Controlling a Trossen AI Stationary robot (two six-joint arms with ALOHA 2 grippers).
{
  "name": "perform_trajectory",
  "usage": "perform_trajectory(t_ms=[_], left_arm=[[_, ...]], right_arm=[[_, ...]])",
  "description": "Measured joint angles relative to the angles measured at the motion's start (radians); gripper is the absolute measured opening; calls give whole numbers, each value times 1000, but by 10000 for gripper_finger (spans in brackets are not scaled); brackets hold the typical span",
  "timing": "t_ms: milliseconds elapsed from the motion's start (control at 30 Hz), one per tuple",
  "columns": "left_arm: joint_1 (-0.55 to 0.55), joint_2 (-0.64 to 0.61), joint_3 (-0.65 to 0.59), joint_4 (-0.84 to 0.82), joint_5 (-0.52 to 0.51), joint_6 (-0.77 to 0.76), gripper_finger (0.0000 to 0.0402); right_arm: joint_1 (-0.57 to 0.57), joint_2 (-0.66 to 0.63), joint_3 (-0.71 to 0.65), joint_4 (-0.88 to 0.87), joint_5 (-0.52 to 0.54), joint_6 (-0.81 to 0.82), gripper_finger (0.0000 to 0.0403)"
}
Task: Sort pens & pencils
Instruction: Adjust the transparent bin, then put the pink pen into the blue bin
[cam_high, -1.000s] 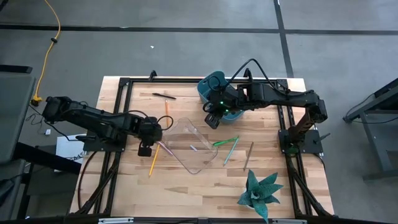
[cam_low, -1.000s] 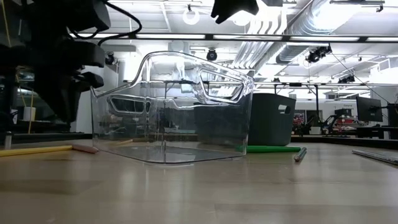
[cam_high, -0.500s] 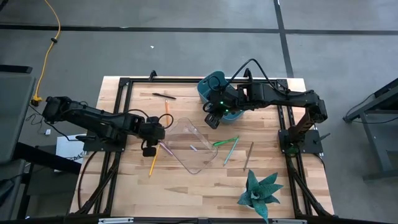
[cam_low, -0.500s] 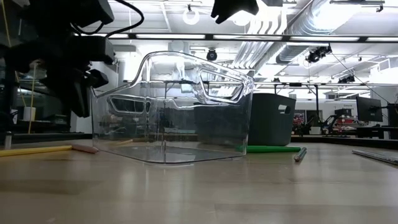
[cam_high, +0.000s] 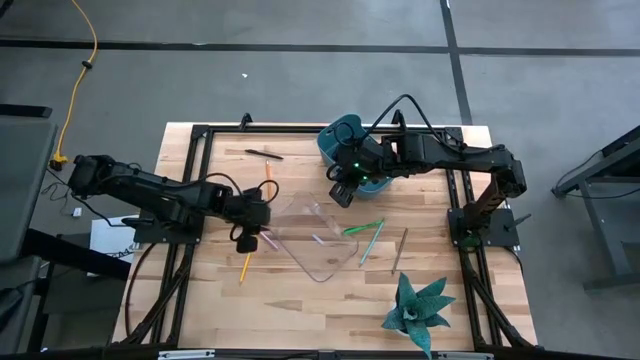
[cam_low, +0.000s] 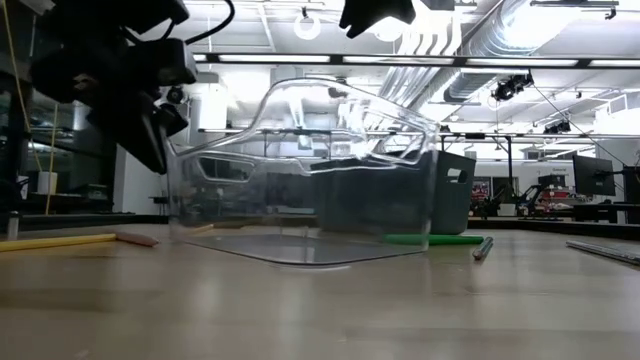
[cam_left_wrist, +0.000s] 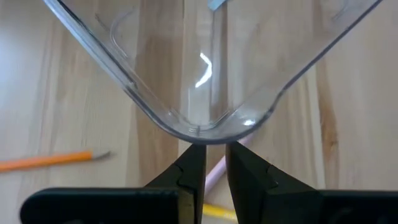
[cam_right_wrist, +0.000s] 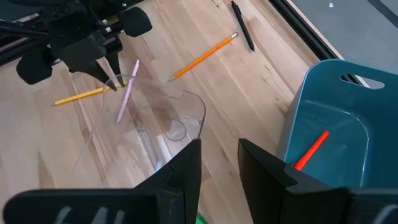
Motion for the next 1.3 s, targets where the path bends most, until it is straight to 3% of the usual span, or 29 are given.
perform_trajectory(t_ms=[500,833,1300], left_arm=[[0,0,0,114,32,-6,51],[0,0,0,-159,17,0,51],[0,90,0,-222,-34,171,51]], right_arm=[[0,0,0,0,0,-2,97],[0,0,0,0,0,-3,97],[1,0,0,0,0,-10,97]])
